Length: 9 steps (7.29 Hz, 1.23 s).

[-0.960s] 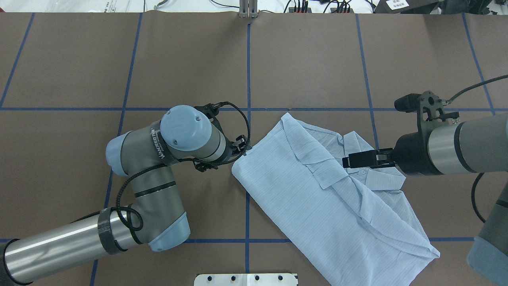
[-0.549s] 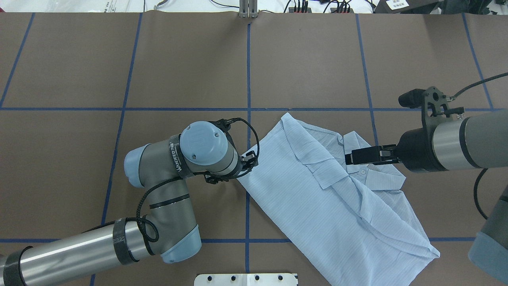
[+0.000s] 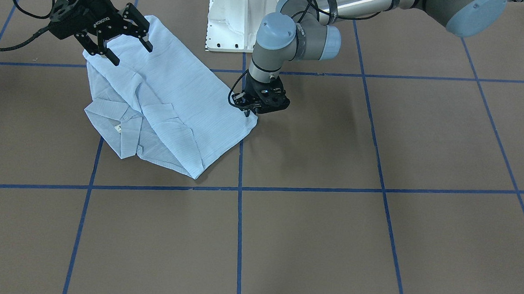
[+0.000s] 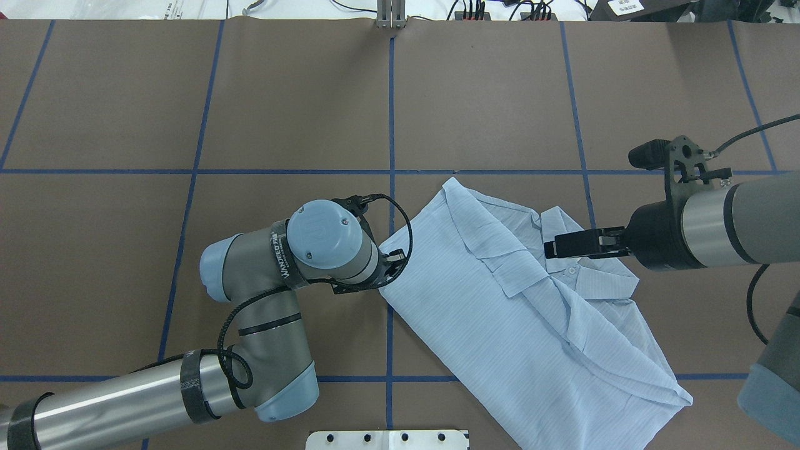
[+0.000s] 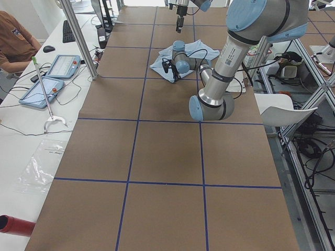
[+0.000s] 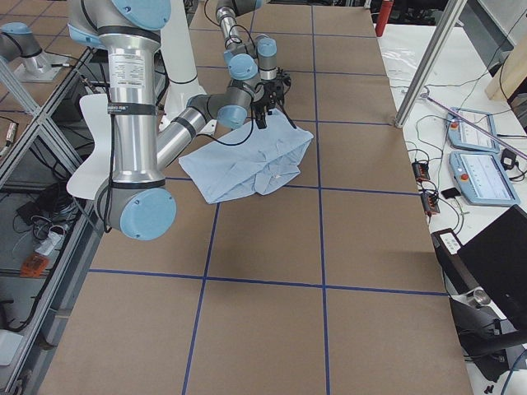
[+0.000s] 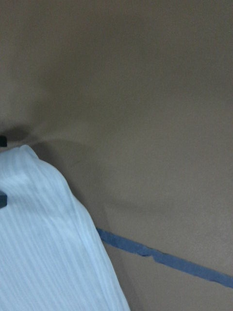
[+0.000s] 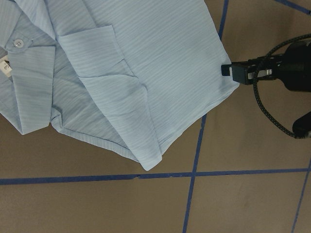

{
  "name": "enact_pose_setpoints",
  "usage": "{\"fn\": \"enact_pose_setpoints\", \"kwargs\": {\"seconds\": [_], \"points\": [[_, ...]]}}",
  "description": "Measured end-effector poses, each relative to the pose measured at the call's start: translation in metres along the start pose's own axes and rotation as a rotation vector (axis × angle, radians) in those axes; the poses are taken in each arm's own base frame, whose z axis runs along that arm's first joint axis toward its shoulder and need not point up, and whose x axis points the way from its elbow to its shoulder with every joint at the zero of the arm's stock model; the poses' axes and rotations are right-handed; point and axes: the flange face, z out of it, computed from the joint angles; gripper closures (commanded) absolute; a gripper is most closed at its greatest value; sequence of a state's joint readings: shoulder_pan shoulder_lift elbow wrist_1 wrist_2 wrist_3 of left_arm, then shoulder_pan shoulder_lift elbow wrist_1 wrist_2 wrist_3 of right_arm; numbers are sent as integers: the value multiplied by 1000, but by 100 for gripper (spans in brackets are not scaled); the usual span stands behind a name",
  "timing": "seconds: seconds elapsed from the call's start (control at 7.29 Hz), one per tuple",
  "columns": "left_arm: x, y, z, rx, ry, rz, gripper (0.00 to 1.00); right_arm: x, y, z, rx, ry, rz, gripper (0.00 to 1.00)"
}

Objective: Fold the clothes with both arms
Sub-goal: 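Push the shirt's side edge with the left gripper to straighten it while right gripper holds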

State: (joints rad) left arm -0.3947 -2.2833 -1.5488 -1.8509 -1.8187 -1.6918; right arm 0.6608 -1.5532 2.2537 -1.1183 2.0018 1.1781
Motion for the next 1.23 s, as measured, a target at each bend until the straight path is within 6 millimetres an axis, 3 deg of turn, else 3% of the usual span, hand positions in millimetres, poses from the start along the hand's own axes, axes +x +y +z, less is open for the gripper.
{"fn": "enact_pose_setpoints", "kwargs": {"seconds": [0.27, 0.41, 0.96, 1.23], "points": [[3, -16, -12, 13, 43, -2, 100, 4, -3, 1, 4, 8, 6, 0], [3, -37, -22, 38, 55, -15, 100, 5, -4, 2, 7, 12, 9, 0], [-19, -162, -60, 197, -3, 9, 100, 17, -12, 8, 23, 39, 27, 0], [-36, -218, -59, 251, -46, 55, 100, 23, -18, 9, 28, 50, 37, 0]]}}
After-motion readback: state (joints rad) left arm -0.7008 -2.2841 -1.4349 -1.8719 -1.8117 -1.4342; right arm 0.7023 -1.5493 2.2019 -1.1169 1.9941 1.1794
